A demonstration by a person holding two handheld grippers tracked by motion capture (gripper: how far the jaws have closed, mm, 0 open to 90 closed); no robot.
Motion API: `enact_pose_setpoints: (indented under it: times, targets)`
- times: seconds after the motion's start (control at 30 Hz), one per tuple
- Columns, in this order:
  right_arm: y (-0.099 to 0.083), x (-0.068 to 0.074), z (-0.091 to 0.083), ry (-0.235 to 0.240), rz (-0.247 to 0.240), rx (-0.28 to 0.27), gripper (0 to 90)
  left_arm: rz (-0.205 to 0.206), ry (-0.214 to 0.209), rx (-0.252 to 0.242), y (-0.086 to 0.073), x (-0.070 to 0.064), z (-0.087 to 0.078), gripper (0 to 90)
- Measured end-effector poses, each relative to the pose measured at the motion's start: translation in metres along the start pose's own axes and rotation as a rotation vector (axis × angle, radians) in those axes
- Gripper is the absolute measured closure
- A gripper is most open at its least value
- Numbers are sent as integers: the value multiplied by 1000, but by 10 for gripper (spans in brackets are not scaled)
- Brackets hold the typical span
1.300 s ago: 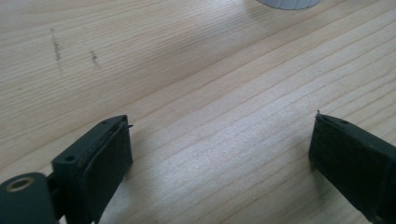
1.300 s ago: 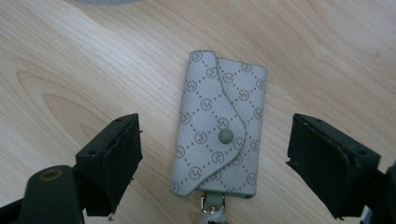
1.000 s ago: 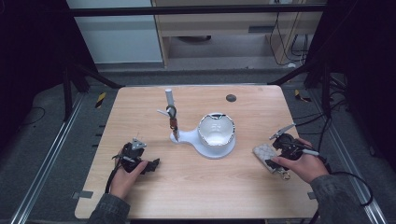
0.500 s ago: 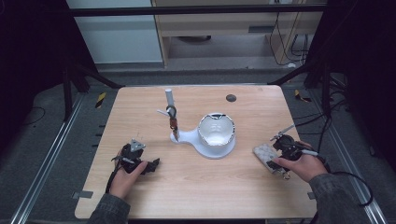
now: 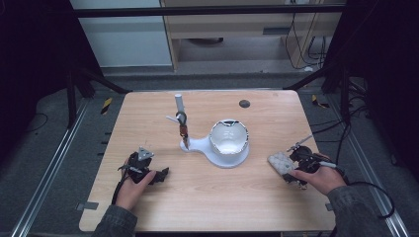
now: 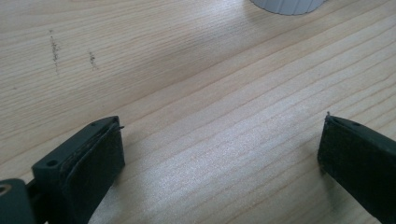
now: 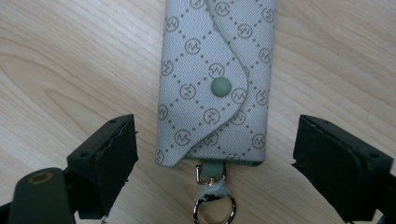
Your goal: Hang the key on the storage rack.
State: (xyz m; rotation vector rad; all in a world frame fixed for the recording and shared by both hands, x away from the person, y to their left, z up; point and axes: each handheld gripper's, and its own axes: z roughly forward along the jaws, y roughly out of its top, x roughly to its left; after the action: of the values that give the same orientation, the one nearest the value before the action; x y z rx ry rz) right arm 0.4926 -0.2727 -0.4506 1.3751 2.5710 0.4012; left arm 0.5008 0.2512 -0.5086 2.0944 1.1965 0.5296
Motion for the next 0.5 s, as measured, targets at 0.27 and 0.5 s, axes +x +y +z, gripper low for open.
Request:
enact_pose_setpoints:
  times: [0.27,0.5]
  targets:
    - [-5,-2,5,7,7,11,152,2,0,2,0,0,0,0]
    - [-2,-3,9,22,21,15,165,5,0,5,0,0,0,0]
